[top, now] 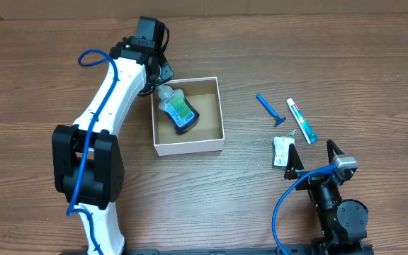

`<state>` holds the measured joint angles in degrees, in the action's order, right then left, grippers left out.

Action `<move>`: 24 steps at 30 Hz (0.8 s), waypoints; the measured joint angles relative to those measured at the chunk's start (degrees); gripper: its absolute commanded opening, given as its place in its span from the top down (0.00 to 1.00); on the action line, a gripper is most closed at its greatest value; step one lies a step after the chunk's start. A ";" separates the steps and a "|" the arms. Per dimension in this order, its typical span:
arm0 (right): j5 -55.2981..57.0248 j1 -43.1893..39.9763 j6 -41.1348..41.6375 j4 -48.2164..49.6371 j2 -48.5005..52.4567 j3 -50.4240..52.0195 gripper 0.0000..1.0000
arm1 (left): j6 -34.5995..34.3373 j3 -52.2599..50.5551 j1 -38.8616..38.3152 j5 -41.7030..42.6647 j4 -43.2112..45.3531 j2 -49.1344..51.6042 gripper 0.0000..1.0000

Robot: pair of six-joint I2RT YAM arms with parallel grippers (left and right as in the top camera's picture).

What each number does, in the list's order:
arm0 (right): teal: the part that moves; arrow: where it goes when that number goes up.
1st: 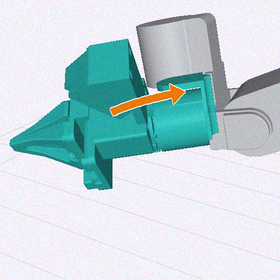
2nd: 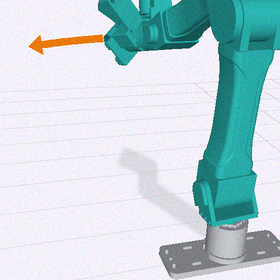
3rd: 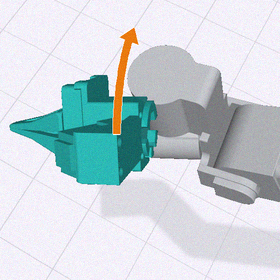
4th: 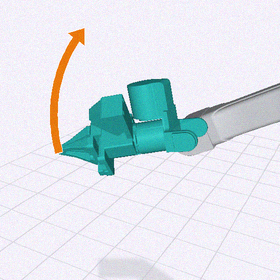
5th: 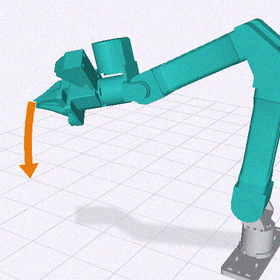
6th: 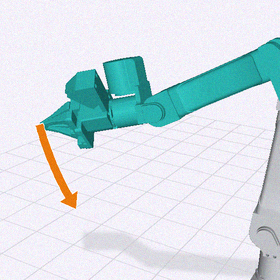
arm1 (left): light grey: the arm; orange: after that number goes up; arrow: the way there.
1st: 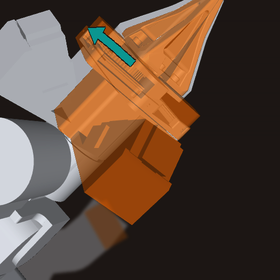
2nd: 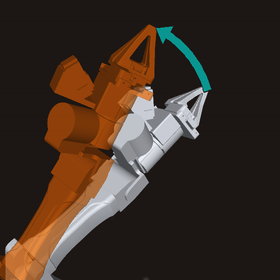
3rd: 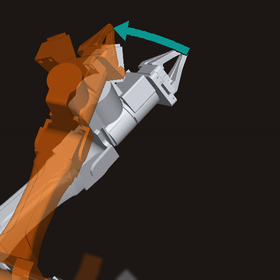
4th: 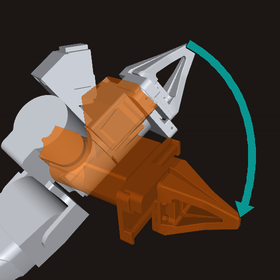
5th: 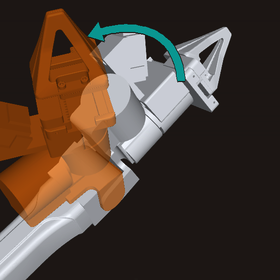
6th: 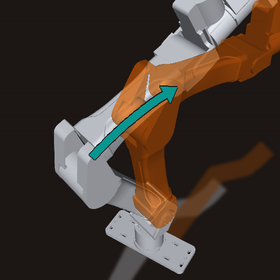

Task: Pack container
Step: 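Lower the soap bottle upright in the box and release it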

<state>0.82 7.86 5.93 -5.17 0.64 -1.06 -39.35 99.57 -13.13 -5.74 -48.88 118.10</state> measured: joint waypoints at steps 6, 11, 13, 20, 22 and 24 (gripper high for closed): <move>0.02 0.00 0.00 0.02 0.00 0.00 0.00 | 0.57 -0.02 0.00 0.15 0.15 0.00 0.71; 0.02 -0.02 -0.02 0.00 0.00 0.00 0.00 | 1.92 0.02 0.00 0.26 0.26 0.00 0.67; 0.00 -0.02 0.00 0.02 0.00 0.00 0.00 | 2.84 0.42 0.00 0.42 -0.44 0.00 0.65; 0.00 0.00 -0.02 0.02 0.00 0.00 0.00 | 5.05 4.68 -0.13 0.81 -2.99 -0.33 0.65; 0.00 -0.02 0.00 -0.02 0.00 0.00 0.00 | 5.16 5.01 -0.37 0.81 -3.08 -1.11 0.65; 0.02 0.00 0.00 0.00 0.00 0.00 0.00 | 5.31 5.05 -0.92 0.83 -3.56 -2.05 0.64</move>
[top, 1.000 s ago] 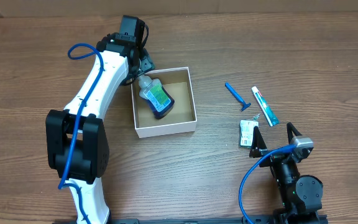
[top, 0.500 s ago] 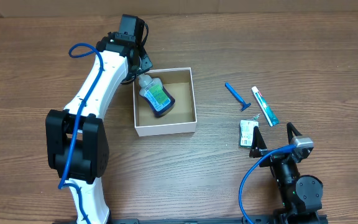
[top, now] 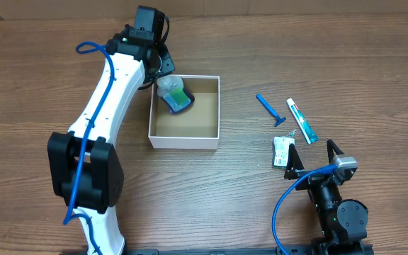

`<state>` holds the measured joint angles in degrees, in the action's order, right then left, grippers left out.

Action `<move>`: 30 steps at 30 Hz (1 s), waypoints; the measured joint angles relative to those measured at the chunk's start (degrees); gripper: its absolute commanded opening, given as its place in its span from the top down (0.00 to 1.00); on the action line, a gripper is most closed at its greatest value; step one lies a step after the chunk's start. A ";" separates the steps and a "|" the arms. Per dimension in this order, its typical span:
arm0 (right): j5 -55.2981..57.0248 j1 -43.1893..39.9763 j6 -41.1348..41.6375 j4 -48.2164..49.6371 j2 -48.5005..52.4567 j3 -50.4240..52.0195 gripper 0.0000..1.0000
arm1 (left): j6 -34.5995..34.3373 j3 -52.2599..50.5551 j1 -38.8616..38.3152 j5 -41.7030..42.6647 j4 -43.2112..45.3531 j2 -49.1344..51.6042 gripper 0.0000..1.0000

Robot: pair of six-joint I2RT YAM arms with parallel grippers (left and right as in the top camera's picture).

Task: Pack container
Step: 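Lower the soap bottle upright in the box and release it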

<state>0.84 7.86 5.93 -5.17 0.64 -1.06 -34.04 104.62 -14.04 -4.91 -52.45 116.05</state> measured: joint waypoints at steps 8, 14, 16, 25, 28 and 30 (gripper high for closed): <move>-0.02 -0.02 0.00 0.00 0.00 0.00 0.00 | 1.73 0.00 -3.21 -0.02 -1.64 -1.73 0.60; -0.02 -0.02 -0.02 0.00 0.00 0.00 0.00 | 2.97 0.17 -5.51 -0.85 -2.34 -2.25 0.59; -0.02 0.00 -0.02 0.02 0.00 0.00 0.00 | 2.97 0.33 -5.86 -0.98 -2.43 -2.58 0.59; -0.02 0.00 -0.02 0.00 0.00 0.00 0.00 | 4.15 0.66 -5.81 -1.90 -2.40 -3.17 0.23; -0.02 0.00 0.00 -0.02 0.00 0.00 0.00 | 4.68 0.66 -5.81 -3.96 -2.49 -3.17 0.18; -0.02 -0.02 0.02 0.02 0.00 0.00 0.00 | 5.20 0.76 -5.77 -5.73 -3.06 -3.21 0.11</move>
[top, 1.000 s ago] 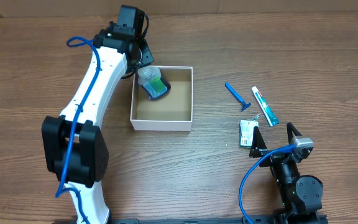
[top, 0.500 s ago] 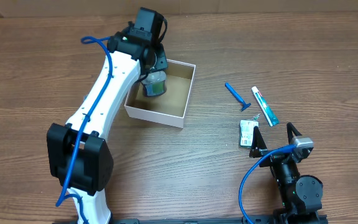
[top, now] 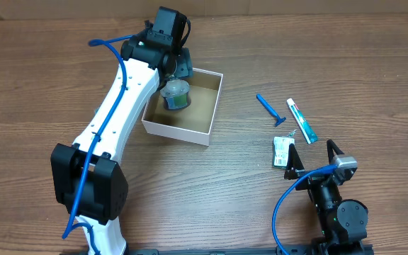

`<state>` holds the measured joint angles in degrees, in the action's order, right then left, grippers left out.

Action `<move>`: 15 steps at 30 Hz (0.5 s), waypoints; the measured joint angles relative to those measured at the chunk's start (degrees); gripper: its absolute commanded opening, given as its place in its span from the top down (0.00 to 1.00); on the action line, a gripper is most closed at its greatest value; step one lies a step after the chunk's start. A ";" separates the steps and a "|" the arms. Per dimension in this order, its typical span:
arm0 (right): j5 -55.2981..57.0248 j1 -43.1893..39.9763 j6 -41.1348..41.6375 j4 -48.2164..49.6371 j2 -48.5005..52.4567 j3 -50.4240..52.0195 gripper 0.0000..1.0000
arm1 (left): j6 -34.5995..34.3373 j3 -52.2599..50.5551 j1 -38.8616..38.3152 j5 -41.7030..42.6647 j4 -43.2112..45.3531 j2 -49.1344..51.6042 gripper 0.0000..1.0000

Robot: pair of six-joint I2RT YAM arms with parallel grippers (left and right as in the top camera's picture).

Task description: Pack container

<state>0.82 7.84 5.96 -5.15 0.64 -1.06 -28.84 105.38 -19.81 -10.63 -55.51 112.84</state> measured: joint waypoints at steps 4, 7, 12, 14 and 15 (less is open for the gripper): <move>0.00 0.02 -0.02 -0.04 0.00 0.00 0.00 | 0.83 0.68 0.81 -3.41 -2.32 -0.59 0.01; 0.02 0.02 -0.04 -0.02 0.00 0.00 0.00 | 0.98 1.20 3.19 -3.98 -4.85 -2.34 0.00; 0.00 0.02 -0.02 -0.02 0.00 0.00 0.00 | 0.98 2.05 11.13 -3.23 -9.46 -7.85 0.01; 0.00 0.02 -0.02 0.00 0.00 0.00 0.00 | 0.98 2.36 14.21 -2.89 -11.78 -9.94 0.02; 0.00 0.02 -0.02 -0.04 0.00 0.00 0.00 | 0.98 2.67 15.80 -2.82 -13.66 -10.91 0.03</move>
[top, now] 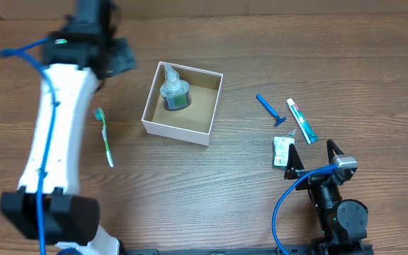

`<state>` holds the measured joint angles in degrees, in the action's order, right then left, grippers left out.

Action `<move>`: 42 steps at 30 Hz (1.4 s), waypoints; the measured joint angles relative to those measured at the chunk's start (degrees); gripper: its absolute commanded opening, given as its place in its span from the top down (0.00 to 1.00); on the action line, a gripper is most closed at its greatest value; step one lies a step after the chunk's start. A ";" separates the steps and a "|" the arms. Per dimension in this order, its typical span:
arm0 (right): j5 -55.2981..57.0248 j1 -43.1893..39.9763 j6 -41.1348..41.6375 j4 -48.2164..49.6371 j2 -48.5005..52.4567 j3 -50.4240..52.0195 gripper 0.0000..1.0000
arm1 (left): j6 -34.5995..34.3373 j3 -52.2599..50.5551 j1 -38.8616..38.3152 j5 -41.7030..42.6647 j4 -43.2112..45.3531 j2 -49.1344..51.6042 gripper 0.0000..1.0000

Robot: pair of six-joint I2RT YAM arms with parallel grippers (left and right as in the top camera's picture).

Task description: Pack container

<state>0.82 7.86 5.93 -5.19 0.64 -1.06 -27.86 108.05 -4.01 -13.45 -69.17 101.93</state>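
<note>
A white cardboard box [177, 132] lies slightly turned at the table's middle. A clear bottle [173, 93] with a green label stands upright in its far left corner. My left gripper [119, 58] is blurred at the far left, well clear of the box, and I cannot make out how its jaws stand. A green toothbrush [105, 137] lies left of the box. To the right lie a blue razor [268, 109], a toothpaste tube [301, 120] and a small packet [282, 151]. My right gripper [311, 157] rests open just below the packet, holding nothing.
The left arm's white links [52, 134] run down the left side, next to the toothbrush. The right arm's base and blue cable [299, 191] sit at the front right edge.
My left gripper has left the bottle and moved up and to the left, away from the box. The bottle stays upright in the box. The toothbrush now shows. The right arm is unchanged.
The bottle first lay flat in the box with my left gripper at its far left corner. Then the gripper held the bottle, tilted up, and the box had shifted. Later the bottle stood upright in a turned box. Now the gripper is away.
</note>
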 measured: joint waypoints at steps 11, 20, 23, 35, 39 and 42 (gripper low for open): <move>0.00 0.00 0.00 0.04 0.00 0.00 0.00 | 2.69 -7.74 2.89 2.86 -6.73 1.73 0.92; 0.00 0.00 -0.02 0.02 0.00 0.00 0.00 | 7.30 -11.52 2.86 8.13 -4.46 5.97 0.96; 0.00 -0.02 -0.02 0.02 0.00 0.00 0.00 | 10.08 -11.91 2.62 10.91 -3.45 5.97 0.96; 0.02 -0.02 0.00 0.04 0.00 0.00 0.00 | 17.38 -12.94 0.57 15.02 -1.92 5.97 0.96; 0.00 -0.02 0.00 0.04 0.00 0.00 0.00 | 17.77 -14.56 0.15 15.23 0.31 5.97 0.96; 0.02 -0.02 -0.02 0.02 0.00 0.00 0.00 | 17.81 -16.52 0.17 15.28 3.13 5.97 0.96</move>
<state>0.84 7.84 5.91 -5.17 0.64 -1.06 -10.04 91.53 -3.84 1.83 -66.04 107.90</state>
